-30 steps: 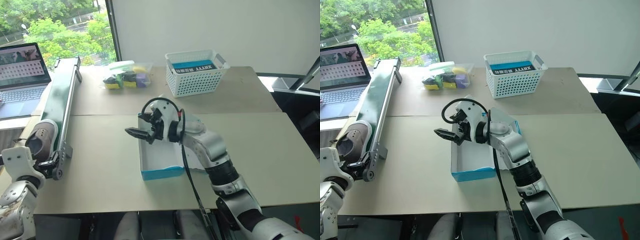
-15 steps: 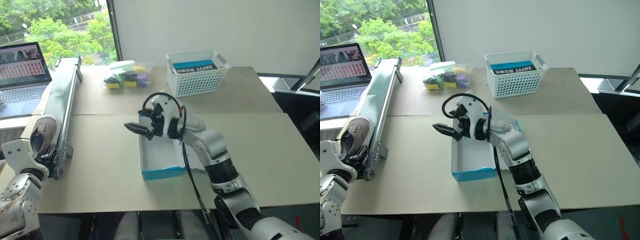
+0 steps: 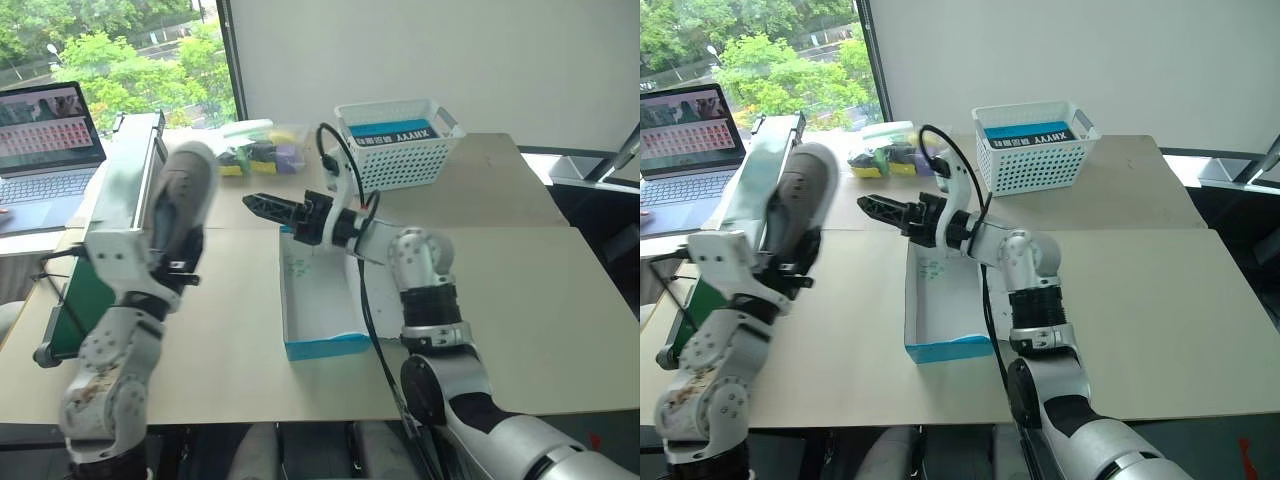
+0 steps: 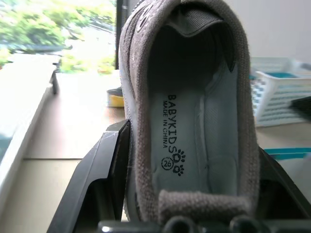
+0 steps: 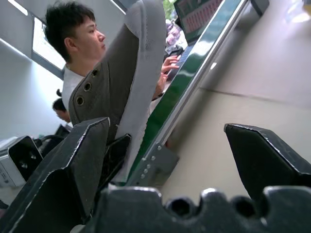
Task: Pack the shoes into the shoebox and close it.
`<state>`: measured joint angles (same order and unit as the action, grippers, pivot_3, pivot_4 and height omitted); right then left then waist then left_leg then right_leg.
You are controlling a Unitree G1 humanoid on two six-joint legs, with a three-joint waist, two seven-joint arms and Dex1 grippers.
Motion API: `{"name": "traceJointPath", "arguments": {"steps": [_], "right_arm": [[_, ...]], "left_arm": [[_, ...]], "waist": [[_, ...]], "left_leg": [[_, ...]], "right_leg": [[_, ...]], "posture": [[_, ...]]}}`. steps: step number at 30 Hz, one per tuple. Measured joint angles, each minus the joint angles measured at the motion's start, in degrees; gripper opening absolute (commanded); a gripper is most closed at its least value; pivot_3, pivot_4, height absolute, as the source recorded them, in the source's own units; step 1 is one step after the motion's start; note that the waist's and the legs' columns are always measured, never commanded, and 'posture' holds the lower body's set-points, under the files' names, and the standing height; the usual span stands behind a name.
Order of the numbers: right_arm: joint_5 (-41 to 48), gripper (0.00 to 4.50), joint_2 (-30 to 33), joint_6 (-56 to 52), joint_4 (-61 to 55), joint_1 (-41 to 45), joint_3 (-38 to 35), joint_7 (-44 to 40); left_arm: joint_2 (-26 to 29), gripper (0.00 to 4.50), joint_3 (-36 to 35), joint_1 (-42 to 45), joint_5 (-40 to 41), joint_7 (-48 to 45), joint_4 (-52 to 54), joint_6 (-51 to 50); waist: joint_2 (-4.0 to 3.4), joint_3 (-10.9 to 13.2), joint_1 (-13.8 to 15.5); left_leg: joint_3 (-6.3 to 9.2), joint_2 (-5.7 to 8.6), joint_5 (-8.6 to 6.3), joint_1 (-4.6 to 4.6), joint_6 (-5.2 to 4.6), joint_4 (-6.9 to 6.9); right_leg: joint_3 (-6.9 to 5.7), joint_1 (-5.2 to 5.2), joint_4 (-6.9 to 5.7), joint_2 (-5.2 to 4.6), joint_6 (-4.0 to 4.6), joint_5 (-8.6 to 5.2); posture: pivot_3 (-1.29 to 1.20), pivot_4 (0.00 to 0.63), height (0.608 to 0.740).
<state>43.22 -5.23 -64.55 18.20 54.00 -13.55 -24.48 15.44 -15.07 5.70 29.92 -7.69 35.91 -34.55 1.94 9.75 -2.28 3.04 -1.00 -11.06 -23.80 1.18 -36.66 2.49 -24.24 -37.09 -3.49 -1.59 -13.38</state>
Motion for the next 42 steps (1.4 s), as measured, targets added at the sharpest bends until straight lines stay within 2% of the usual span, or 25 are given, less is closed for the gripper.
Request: {"name": "traceJointPath", "arguments": {"steps": [5, 15, 17, 18, 20, 25, 27, 30, 32, 33, 35, 36, 38, 42], "right_arm": [[4.2, 4.5, -0.2, -4.5, -0.5, 1.6, -1.2, 1.2], [7.6, 4.5, -0.3, -2.3, 0.4, 1.8, -4.4, 7.5], [7.7, 3.98, -0.3, -1.5, 0.4, 1.8, -4.7, 8.5], [7.7, 3.86, -0.3, -0.8, 0.3, 1.8, -4.9, 8.9], [7.7, 3.28, -0.3, 0.0, 0.2, 1.8, -4.7, 9.7], [7.7, 1.46, -0.3, 1.5, 0.2, 1.8, -4.0, 10.8], [7.7, 0.9, -0.3, 1.8, 0.2, 1.8, -3.7, 11.1], [7.6, 0.49, -0.3, 2.3, 0.3, 1.7, -3.2, 11.3], [7.5, 0.48, -0.3, 2.5, 0.4, 1.7, -2.9, 11.5], [7.5, 0.48, -0.3, 2.5, 0.4, 1.7, -2.8, 11.5], [7.5, 0.48, -0.3, 2.5, 0.4, 1.7, -2.5, 11.6], [7.6, 0.48, -0.3, 2.6, 0.3, 1.8, -2.7, 11.8], [7.6, 0.48, -0.2, 3.2, 0.3, 1.8, -3.5, 12.7], [5.8, 0.48, 1.7, 5.0, 1.6, 3.9, -5.1, 17.9]], "left_arm": [[-1.4, 2.34, 4.6, 2.6, 1.2, 0.6, 0.9, -1.2], [-2.6, 2.34, 9.5, 2.9, 1.2, 0.9, 0.9, -3.1], [-2.6, 2.33, 9.5, 3.0, 1.2, 0.9, 0.9, -3.1], [-2.5, 2.33, 9.7, 3.0, 1.2, 0.9, 0.8, -3.2], [-2.5, 2.33, 9.8, 3.3, 1.2, 0.9, 0.4, -3.3], [-1.8, 2.33, 9.9, 4.2, 0.4, 1.1, 0.4, -3.3], [-1.7, 2.33, 9.9, 4.2, 0.4, 1.3, 0.3, -3.6], [-0.7, 2.33, 10.3, 4.3, -0.8, 1.2, 0.3, -3.7], [-0.1, 3.25, 10.6, 4.2, -1.5, 1.2, 0.3, -3.4], [0.2, 3.35, 11.0, 4.0, -2.3, 1.2, 0.2, -3.1], [2.3, 4.22, 12.6, 3.3, -4.7, 0.7, -0.2, -2.8], [4.4, 4.41, 13.8, 2.5, -6.6, 0.3, -0.6, -2.8], [6.8, 4.41, 15.4, 0.7, -9.2, -0.8, -1.0, -2.8], [7.9, 4.41, 16.9, -2.9, -9.5, -4.7, 0.4, -1.3]], "waist": [[-0.01, 0.0, -0.7], [-0.01, 0.0, -0.2], [-0.02, 0.0, -0.3], [-0.02, 0.0, -0.3], [-0.02, 0.0, -0.3], [-0.02, 0.0, -0.3], [-0.02, 0.0, -0.3], [-0.02, 0.0, -0.3], [-0.03, 0.0, -0.3], [-0.03, 0.0, -0.3], [-0.03, 0.0, -0.3], [-0.04, 0.0, -0.3], [-0.07, 0.0, -0.3], [-0.12, 0.1, -0.2]], "left_leg": [[-0.02, -0.03, 0.0, 0.03, -0.01, 0.0], [-0.01, 0.0, 0.0, 0.0, -0.01, -0.01], [-0.02, 0.0, 0.0, 0.01, -0.01, -0.01], [-0.02, 0.0, 0.0, 0.01, -0.01, -0.01], [-0.02, 0.0, 0.0, 0.01, -0.01, -0.01], [-0.02, 0.0, 0.0, 0.0, -0.01, -0.01], [-0.02, 0.0, 0.0, 0.0, -0.01, -0.01], [-0.01, 0.0, 0.0, 0.0, -0.01, -0.01], [-0.02, 0.0, 0.0, 0.0, -0.01, -0.01], [-0.02, 0.0, 0.0, 0.0, -0.01, -0.01], [-0.02, 0.0, 0.0, 0.0, -0.01, 0.0], [-0.01, -0.01, 0.0, 0.01, -0.01, 0.0], [-0.02, 0.0, 0.0, 0.0, -0.01, 0.01], [-0.03, -0.01, 0.0, -0.04, -0.01, 0.01]], "right_leg": [[0.03, 0.01, -0.02, 0.08, -0.01, -0.01], [0.02, 0.03, 0.02, 0.07, -0.04, -0.02], [0.02, 0.02, 0.01, 0.07, -0.04, -0.02], [0.02, 0.02, 0.01, 0.07, -0.05, -0.03], [0.02, 0.02, 0.02, 0.07, -0.05, -0.03], [0.03, 0.03, 0.03, 0.07, -0.05, -0.03], [0.02, 0.02, 0.03, 0.07, -0.05, -0.03], [0.02, 0.02, 0.02, 0.07, -0.05, -0.03], [0.02, 0.02, 0.03, 0.07, -0.05, -0.03], [0.02, 0.03, 0.03, 0.07, -0.05, -0.03], [0.03, 0.01, 0.02, 0.08, -0.05, -0.03], [0.03, 0.0, 0.02, 0.09, -0.05, -0.03], [0.03, -0.01, 0.03, 0.08, -0.05, -0.03], [0.03, -0.03, 0.05, 0.07, -0.05, -0.03]], "posture": [[0.0, 0.15, 0.728], [0.0, 0.15, 0.728], [0.0, 0.15, 0.728], [0.0, 0.15, 0.728], [0.0, 0.15, 0.728], [0.0, 0.15, 0.728], [0.0, 0.15, 0.728], [0.0, 0.15, 0.728], [0.0, 0.15, 0.728], [0.0, 0.15, 0.728], [0.0, 0.15, 0.728], [0.0, 0.15, 0.728], [0.0, 0.15, 0.728], [0.0, 0.15, 0.728]]}}
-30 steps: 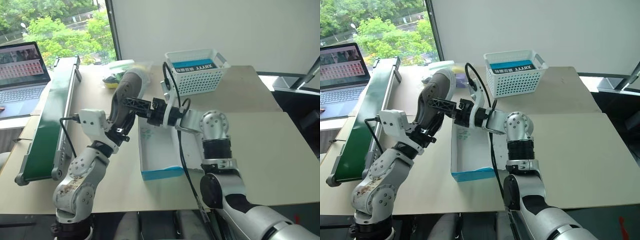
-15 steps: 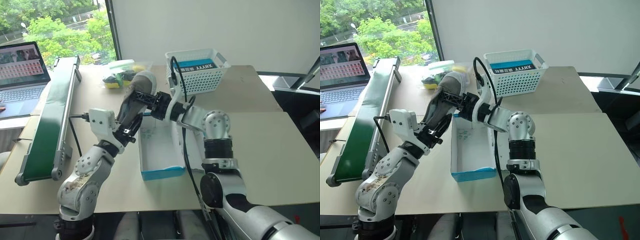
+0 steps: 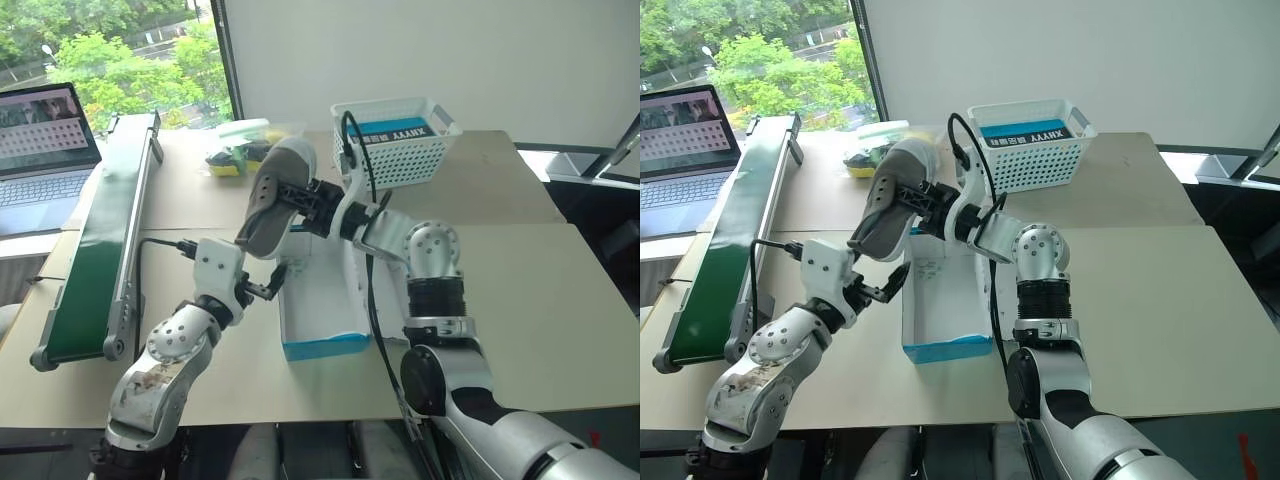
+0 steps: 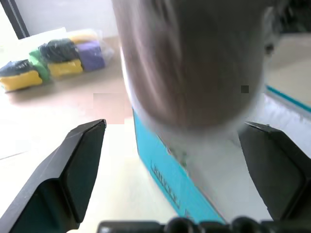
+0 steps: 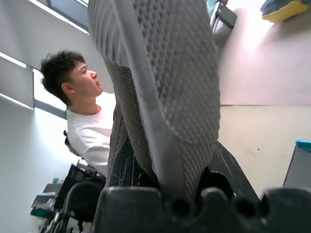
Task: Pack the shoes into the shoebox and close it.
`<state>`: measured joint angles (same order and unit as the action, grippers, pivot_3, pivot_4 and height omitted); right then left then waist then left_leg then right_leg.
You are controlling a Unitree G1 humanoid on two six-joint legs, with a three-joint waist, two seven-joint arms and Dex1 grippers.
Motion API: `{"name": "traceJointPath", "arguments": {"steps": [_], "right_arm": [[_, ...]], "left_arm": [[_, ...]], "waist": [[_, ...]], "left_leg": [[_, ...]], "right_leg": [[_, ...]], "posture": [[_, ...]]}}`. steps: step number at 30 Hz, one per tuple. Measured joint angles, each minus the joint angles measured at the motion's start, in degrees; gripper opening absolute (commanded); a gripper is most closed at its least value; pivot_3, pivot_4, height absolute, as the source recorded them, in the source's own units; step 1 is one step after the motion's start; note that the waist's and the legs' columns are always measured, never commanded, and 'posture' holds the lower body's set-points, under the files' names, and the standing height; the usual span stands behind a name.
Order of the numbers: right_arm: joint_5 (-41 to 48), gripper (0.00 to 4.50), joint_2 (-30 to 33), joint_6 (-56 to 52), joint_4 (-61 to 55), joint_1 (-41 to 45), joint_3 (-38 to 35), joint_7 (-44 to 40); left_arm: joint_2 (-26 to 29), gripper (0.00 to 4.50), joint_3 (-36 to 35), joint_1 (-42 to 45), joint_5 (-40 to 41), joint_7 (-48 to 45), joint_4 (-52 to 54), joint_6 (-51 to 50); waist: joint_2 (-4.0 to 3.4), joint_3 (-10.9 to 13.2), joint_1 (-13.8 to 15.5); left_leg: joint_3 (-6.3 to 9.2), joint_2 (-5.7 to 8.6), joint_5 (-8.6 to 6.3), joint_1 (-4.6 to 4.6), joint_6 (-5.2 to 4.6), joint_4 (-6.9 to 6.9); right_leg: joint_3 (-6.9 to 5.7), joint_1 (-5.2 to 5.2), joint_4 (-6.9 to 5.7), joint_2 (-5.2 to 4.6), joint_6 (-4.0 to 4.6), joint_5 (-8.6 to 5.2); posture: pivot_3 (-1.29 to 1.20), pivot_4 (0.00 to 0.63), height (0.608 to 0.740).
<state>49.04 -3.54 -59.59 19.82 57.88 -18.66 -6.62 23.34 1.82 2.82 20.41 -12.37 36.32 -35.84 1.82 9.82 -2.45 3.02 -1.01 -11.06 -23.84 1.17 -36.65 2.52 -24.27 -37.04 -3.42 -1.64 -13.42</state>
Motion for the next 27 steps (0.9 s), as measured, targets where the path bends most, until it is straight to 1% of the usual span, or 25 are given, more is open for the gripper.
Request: {"name": "traceJointPath", "arguments": {"steps": [3, 5, 7, 10, 12, 16, 21, 23, 27], "right_arm": [[-3.1, 0.48, 7.2, -5.7, -0.9, 1.5, 1.0, 4.9], [-3.3, 0.48, 11.1, -12.5, -3.9, 0.5, 1.0, 7.4], [-3.6, 0.48, 13.8, -21.9, -8.6, -2.0, 1.5, 9.6], [-3.9, 0.48, 14.3, -29.5, -11.5, -3.7, 1.9, 11.2], [-3.2, 0.48, 14.1, -32.0, -13.4, -4.0, 2.7, 12.8], [-2.6, 0.48, 13.1, -32.5, -14.9, -5.2, 6.5, 14.6], [-3.3, 0.48, 11.7, -32.5, -14.0, -6.0, 7.1, 16.0], [-4.4, 0.48, 10.9, -32.5, -13.3, -6.3, 7.7, 16.9], [-7.8, 0.48, 11.3, -32.4, -13.0, -6.9, 9.2, 16.8]], "left_arm": [[2.4, 4.41, 0.1, -3.3, 0.0, -2.9, 2.7, 0.8], [3.3, 4.41, -0.2, -4.5, -0.1, -4.2, 3.2, 0.9], [3.7, 4.41, -0.6, -5.5, -0.1, -5.2, 3.4, 1.2], [3.7, 4.41, -0.6, -5.5, -0.3, -5.9, 3.4, 2.2], [3.4, 4.41, -0.5, -5.3, -0.8, -6.2, 3.3, 2.8], [1.7, 4.41, -0.1, -4.6, -1.4, -6.1, 3.0, 3.2], [1.1, 4.41, 0.5, -4.2, -2.4, -6.2, 2.1, 3.2], [1.0, 4.41, 0.5, -3.9, -2.5, -6.3, 2.1, 3.2], [0.9, 4.41, 0.5, -3.8, -2.6, -6.3, 2.1, 3.2]], "waist": [[-0.01, 0.0, 0.6], [-0.04, 0.0, 0.6], [-0.07, 0.0, 0.4], [-0.14, 0.1, -0.3], [-0.18, 0.1, -0.5], [-0.18, 0.1, -0.2], [-0.19, 0.1, 0.0], [-0.19, 0.1, 0.0], [-0.19, 0.1, 0.0]], "left_leg": [[0.02, 0.02, 0.0, -0.02, 0.0, 0.0], [0.0, 0.02, -0.01, -0.06, -0.02, 0.01], [-0.01, 0.0, -0.05, -0.07, -0.08, 0.02], [-0.05, -0.01, -0.05, -0.06, -0.09, 0.03], [-0.05, -0.01, -0.05, -0.02, -0.1, 0.03], [-0.05, 0.01, -0.05, 0.0, -0.1, 0.02], [-0.04, 0.01, -0.05, -0.04, -0.1, 0.02], [-0.04, 0.01, -0.05, -0.03, -0.1, 0.02], [-0.03, 0.01, -0.05, 0.0, -0.1, 0.02]], "right_leg": [[-0.03, 0.03, 0.07, -0.04, 0.0, -0.01], [-0.02, 0.02, 0.13, -0.04, 0.0, -0.01], [-0.01, 0.0, 0.14, -0.03, 0.01, -0.03], [0.06, -0.03, 0.07, -0.01, 0.02, -0.03], [0.07, -0.02, 0.04, 0.0, 0.01, -0.04], [0.06, 0.05, 0.08, 0.0, -0.02, -0.05], [0.04, 0.02, 0.09, 0.0, -0.03, -0.06], [0.04, 0.03, 0.08, 0.0, -0.03, -0.06], [0.04, 0.06, 0.08, 0.0, -0.04, -0.06]], "posture": [[0.0, 0.15, 0.728], [0.0, 0.15, 0.728], [0.0, 0.15, 0.728], [0.0, 0.15, 0.728], [0.0, 0.15, 0.728], [0.0, 0.15, 0.728], [0.0, 0.15, 0.728], [0.0, 0.15, 0.728], [0.0, 0.15, 0.728]]}}
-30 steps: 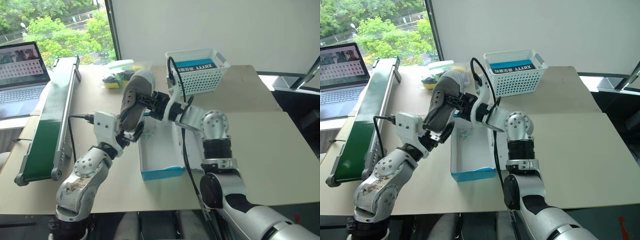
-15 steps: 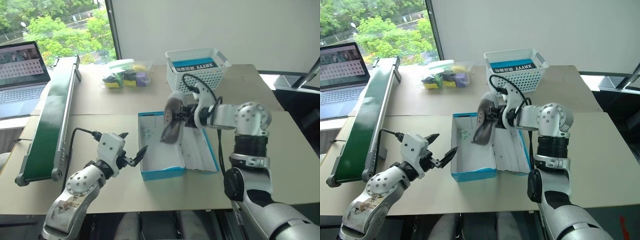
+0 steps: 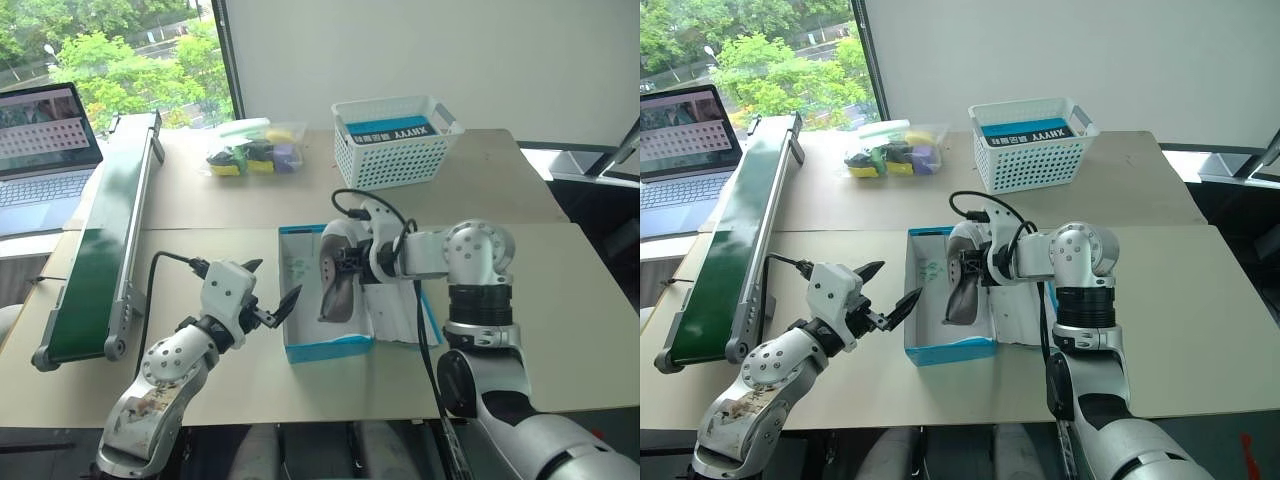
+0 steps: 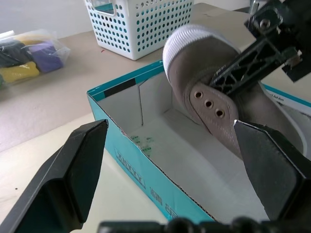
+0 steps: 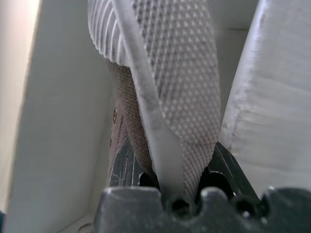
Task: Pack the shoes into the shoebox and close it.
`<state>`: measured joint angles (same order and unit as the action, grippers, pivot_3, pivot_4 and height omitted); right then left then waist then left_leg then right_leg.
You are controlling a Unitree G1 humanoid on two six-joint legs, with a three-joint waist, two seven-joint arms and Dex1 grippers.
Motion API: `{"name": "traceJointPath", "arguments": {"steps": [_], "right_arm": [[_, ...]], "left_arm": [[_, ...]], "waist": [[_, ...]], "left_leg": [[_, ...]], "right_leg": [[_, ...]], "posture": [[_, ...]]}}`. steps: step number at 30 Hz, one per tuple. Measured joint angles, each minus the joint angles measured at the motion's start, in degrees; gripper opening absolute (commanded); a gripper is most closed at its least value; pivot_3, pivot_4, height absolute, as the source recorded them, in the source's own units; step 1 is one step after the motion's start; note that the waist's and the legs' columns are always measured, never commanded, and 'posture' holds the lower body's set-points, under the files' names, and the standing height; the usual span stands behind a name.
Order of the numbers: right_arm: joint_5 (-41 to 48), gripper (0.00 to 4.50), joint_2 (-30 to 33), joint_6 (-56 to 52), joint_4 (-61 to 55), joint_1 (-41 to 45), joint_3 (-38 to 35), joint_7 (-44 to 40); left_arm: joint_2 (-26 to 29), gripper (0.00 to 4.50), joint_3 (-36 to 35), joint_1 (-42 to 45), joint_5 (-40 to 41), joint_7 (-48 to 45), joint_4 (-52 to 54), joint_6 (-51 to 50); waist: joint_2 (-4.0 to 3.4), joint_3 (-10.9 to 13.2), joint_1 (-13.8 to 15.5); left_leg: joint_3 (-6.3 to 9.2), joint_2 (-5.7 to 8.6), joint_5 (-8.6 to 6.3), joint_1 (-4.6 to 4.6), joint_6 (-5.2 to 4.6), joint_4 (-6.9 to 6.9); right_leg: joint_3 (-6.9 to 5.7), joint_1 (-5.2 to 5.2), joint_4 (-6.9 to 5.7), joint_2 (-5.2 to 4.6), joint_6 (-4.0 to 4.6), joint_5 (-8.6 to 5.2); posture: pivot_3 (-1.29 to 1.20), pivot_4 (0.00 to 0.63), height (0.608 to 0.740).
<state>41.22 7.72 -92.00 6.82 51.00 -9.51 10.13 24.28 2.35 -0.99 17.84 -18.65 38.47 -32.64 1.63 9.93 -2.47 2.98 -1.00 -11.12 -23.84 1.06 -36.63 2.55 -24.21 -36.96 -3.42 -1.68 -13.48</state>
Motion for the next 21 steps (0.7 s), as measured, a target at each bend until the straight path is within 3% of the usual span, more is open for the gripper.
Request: {"name": "traceJointPath", "arguments": {"steps": [1, 3, 5, 11, 17, 21], "right_arm": [[-0.7, 0.48, 0.1, 0.0, 0.1, -0.1, 0.4, -0.1], [-1.9, 1.44, 0.0, -0.1, 0.7, -0.6, 1.3, -0.5], [-2.6, 1.93, -0.5, -0.1, 1.4, -0.9, 1.8, -1.1], [-5.9, 4.03, -2.9, 0.0, 1.5, 0.1, 1.8, -3.5], [-9.0, 4.03, -3.5, 5.6, -0.6, 3.3, 2.0, -5.3], [-11.6, 4.03, -1.4, 13.8, -4.2, 7.1, 4.3, -8.4]], "left_arm": [[0.0, 4.41, 0.0, 0.0, 0.0, 0.0, 0.0, 0.0], [0.0, 4.48, 0.0, -0.1, 0.0, 0.0, 0.0, 0.0], [0.0, 4.48, 0.0, -0.2, -0.1, 0.1, 0.0, 0.0], [-0.4, 4.48, -0.1, -0.4, -0.5, 0.4, 0.0, 0.0], [-1.9, 4.48, -3.0, -1.3, -1.0, 2.2, 0.0, 0.3], [-2.7, 4.48, -9.2, -1.2, -3.2, 6.0, -2.1, 2.7]], "waist": [[0.0, 0.0, 0.0], [0.0, 0.0, 0.0], [0.0, 0.0, 0.0], [0.0, 0.0, -0.1], [-0.02, 0.0, -0.1], [-0.02, 0.0, -0.1]], "left_leg": [[0.0, 0.0, 0.0, 0.0, 0.0, 0.0], [0.0, 0.0, 0.0, -0.01, 0.0, 0.0], [0.0, 0.0, 0.0, -0.02, 0.0, 0.0], [0.0, 0.0, 0.0, -0.01, 0.0, 0.0], [0.0, -0.01, 0.0, -0.02, 0.0, 0.0], [0.01, 0.0, 0.0, 0.0, 0.0, 0.0]], "right_leg": [[0.0, 0.0, 0.0, 0.0, 0.0, 0.0], [0.0, -0.02, 0.0, 0.0, 0.0, 0.0], [0.0, -0.04, 0.0, 0.0, 0.0, 0.0], [0.0, -0.03, -0.02, 0.0, 0.0, 0.0], [0.0, -0.07, -0.03, 0.01, 0.0, 0.0], [-0.01, -0.05, -0.02, 0.0, 0.0, 0.0]], "posture": [[0.0, 0.15, 0.728], [0.0, 0.15, 0.728], [0.0, 0.15, 0.728], [0.0, 0.15, 0.728], [0.0, 0.15, 0.728], [0.0, 0.15, 0.728]]}}
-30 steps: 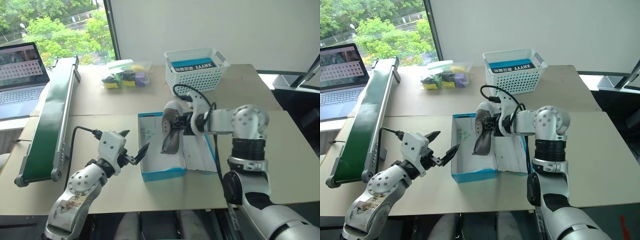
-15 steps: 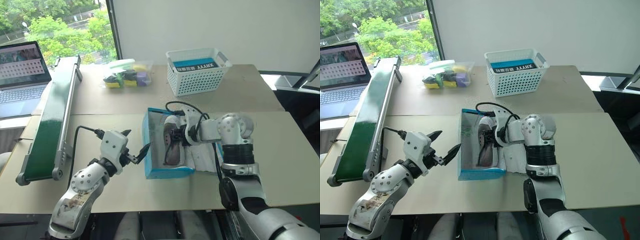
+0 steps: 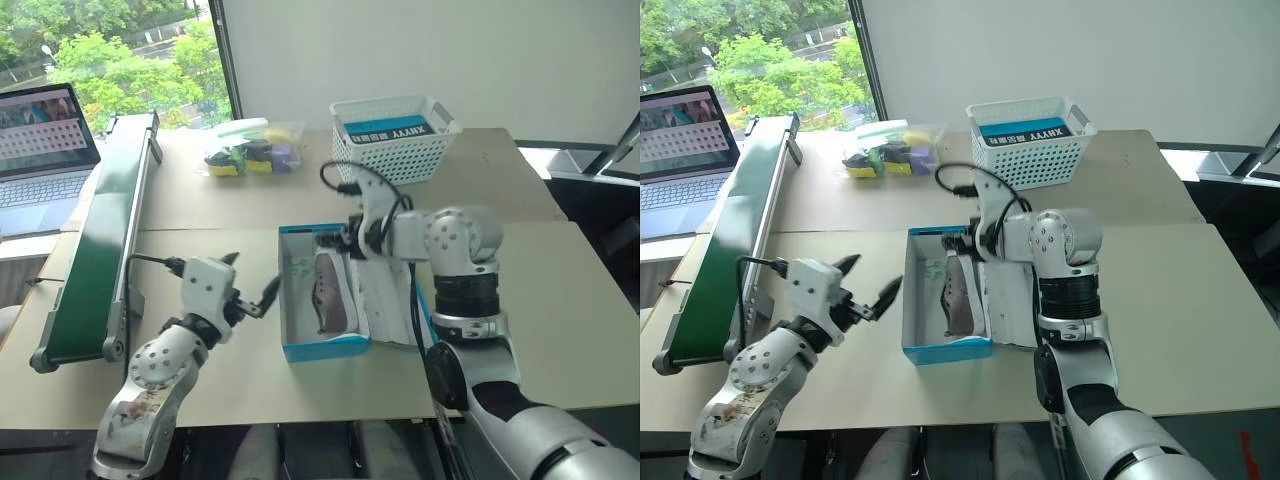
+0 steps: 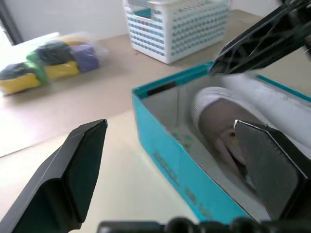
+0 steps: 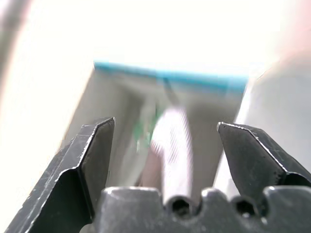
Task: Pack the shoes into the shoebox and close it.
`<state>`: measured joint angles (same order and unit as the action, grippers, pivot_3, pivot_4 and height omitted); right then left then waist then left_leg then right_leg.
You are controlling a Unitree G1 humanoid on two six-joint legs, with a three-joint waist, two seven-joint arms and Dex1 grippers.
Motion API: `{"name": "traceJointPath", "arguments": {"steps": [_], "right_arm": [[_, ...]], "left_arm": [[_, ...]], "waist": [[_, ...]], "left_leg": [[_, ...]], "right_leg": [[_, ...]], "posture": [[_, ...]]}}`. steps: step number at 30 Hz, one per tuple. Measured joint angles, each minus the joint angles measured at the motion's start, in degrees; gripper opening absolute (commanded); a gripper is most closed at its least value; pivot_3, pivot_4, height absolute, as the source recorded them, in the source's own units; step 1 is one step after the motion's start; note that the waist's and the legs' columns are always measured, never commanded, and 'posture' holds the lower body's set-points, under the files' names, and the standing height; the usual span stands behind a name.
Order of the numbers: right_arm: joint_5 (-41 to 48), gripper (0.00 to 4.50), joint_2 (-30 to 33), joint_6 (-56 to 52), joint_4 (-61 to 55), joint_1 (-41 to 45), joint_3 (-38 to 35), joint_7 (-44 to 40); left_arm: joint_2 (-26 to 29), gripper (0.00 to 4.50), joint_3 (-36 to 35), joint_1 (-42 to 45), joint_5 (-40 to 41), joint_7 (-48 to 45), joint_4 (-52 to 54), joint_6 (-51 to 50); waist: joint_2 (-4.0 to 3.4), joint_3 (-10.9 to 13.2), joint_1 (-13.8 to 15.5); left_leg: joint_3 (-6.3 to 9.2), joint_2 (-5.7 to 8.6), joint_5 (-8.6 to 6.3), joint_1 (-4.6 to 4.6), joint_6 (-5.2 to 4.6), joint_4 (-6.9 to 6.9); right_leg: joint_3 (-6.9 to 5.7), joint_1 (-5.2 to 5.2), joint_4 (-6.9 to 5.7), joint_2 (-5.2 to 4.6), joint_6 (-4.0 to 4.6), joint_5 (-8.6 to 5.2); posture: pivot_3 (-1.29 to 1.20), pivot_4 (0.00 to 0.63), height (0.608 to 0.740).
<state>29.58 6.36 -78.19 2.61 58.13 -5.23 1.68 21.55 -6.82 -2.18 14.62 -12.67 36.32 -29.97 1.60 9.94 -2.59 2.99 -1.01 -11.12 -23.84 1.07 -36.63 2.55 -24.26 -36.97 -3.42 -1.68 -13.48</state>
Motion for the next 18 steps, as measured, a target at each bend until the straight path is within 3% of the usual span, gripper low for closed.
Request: {"name": "traceJointPath", "arguments": {"steps": [3, 8, 12, 14, 18], "right_arm": [[-1.5, 4.03, 0.3, 5.5, -1.0, 0.2, 1.9, -2.8], [-1.5, 4.03, 3.9, 19.3, -7.0, -1.9, 9.4, -18.7], [-2.0, 4.03, 8.3, 28.2, -12.3, -8.9, 17.5, -31.6], [-2.9, 4.28, 9.8, 31.8, -13.1, -14.1, 21.1, -36.0], [-6.1, 4.28, 10.2, 37.5, -12.7, -18.5, 24.4, -39.2]], "left_arm": [[-1.5, 4.48, -5.1, 0.2, -1.0, 3.2, -2.0, 1.0], [-4.0, 4.48, -17.0, 0.8, 1.1, 8.8, -3.5, -0.8], [-2.7, 4.48, -22.2, -3.3, 2.1, 8.9, -5.3, -4.2], [-1.5, 4.49, -25.9, -5.3, 3.0, 8.0, -8.1, -5.4], [0.2, 4.49, -30.3, -5.7, 3.9, 7.1, -10.2, -5.5]], "waist": [[0.0, 0.0, 0.0], [0.01, 0.0, 0.0], [0.12, -0.1, 0.0], [0.13, -0.1, 0.0], [0.14, -0.1, 0.2]], "left_leg": [[0.0, 0.0, 0.0, -0.01, 0.0, 0.0], [0.02, -0.02, -0.03, -0.01, -0.04, 0.0], [0.03, -0.02, -0.04, 0.04, -0.04, 0.0], [0.03, -0.02, -0.04, 0.05, -0.04, 0.0], [0.03, -0.02, -0.01, 0.1, 0.02, -0.01]], "right_leg": [[0.0, -0.01, 0.03, -0.01, 0.0, 0.0], [-0.02, -0.01, 0.02, 0.0, -0.01, 0.0], [-0.05, 0.06, 0.05, -0.02, -0.02, -0.01], [-0.05, 0.04, 0.03, -0.02, -0.01, -0.01], [-0.04, 0.06, -0.03, -0.03, 0.01, 0.0]], "posture": [[0.0, 0.15, 0.728], [0.0, 0.15, 0.728], [0.0, 0.15, 0.728], [0.0, 0.15, 0.728], [0.0, 0.15, 0.728]]}}
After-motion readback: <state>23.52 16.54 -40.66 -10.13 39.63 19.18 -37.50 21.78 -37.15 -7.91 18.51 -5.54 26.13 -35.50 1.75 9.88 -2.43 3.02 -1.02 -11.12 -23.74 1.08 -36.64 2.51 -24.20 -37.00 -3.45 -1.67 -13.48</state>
